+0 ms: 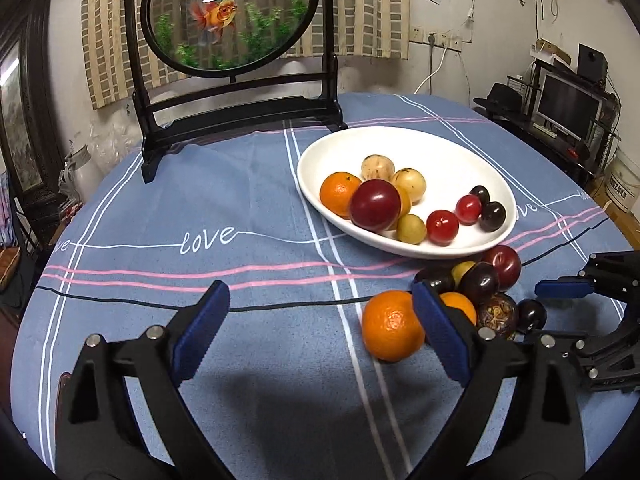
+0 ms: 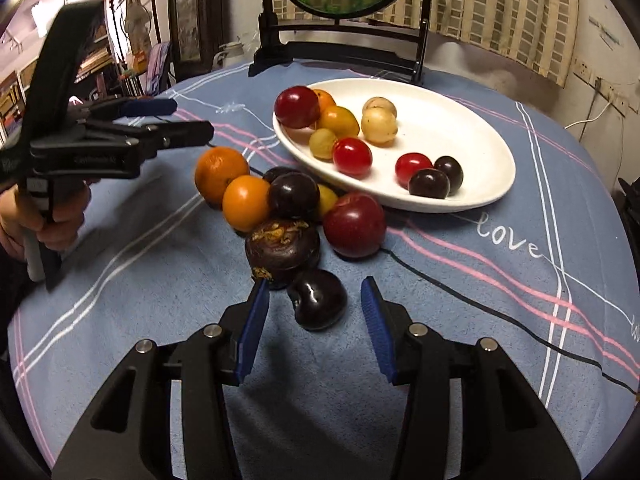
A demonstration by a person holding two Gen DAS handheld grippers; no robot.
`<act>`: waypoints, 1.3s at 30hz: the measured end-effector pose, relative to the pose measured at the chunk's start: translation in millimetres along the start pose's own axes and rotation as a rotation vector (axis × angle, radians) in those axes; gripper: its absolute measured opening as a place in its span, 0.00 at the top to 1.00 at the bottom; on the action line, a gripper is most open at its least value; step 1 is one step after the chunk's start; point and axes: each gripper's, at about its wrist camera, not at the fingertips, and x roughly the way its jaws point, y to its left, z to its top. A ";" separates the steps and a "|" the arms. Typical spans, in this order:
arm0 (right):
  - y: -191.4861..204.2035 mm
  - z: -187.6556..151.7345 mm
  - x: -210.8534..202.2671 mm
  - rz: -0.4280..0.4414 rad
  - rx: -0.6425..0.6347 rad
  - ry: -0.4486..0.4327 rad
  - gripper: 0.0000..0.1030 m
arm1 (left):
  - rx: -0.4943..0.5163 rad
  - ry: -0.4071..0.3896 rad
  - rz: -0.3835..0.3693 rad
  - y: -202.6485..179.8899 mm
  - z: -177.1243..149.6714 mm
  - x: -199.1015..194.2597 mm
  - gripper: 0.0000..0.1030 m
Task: Organize fruits
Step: 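Grasp a tangerine with the left tool while the right grasps a dark plum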
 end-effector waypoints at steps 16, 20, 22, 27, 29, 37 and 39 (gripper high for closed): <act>5.5 -5.0 9.6 -0.021 -0.034 0.034 0.68 | -0.024 0.011 0.027 6.9 1.3 -2.5 0.09; -3.2 -2.4 1.3 0.021 0.019 0.010 0.70 | 0.028 0.011 0.000 5.7 -0.1 -5.7 0.09; -12.2 -0.6 -4.3 0.047 0.075 -0.009 0.69 | 0.081 0.017 -0.061 -0.4 -3.0 -8.3 0.08; -24.7 -2.4 -1.9 0.036 0.146 0.005 0.70 | 0.179 0.040 -0.121 -15.9 -11.5 -3.1 0.15; -24.8 -2.6 -0.4 0.021 0.147 0.009 0.70 | 0.176 0.069 -0.141 -16.6 -13.1 3.7 0.23; -21.5 -1.5 1.4 0.011 0.140 0.011 0.70 | 0.110 0.125 -0.219 -13.6 -13.7 19.5 0.33; -22.1 -1.0 1.3 0.011 0.143 0.008 0.70 | 0.099 0.132 -0.233 -15.7 -13.9 23.7 0.36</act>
